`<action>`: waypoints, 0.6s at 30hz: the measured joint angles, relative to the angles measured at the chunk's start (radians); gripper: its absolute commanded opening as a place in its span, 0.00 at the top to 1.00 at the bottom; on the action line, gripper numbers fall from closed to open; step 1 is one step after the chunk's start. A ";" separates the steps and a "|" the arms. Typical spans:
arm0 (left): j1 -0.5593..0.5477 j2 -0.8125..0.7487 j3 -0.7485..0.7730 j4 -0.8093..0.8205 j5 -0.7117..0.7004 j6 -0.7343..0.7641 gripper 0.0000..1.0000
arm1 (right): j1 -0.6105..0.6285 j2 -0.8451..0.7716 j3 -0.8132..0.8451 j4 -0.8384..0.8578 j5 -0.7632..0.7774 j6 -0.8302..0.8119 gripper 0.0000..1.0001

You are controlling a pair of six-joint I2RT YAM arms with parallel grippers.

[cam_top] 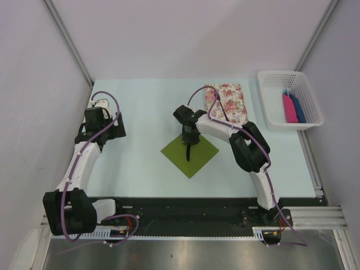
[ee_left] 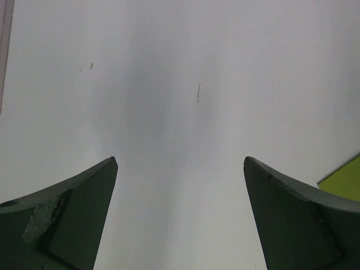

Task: Place the utensils on the paper napkin and roll it up

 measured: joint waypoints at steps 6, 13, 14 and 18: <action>0.000 0.005 0.001 -0.002 0.001 0.001 0.00 | -0.011 -0.001 0.002 0.001 -0.016 -0.005 0.41; 0.000 0.008 0.057 -0.011 0.056 0.019 0.00 | -0.066 -0.061 0.039 0.020 -0.052 -0.141 0.19; 0.000 0.008 0.068 -0.004 0.075 0.027 0.00 | -0.082 -0.084 0.042 0.035 -0.072 -0.181 0.17; 0.000 0.002 0.084 0.040 0.151 0.042 0.00 | -0.171 -0.171 0.062 0.089 -0.184 -0.373 0.04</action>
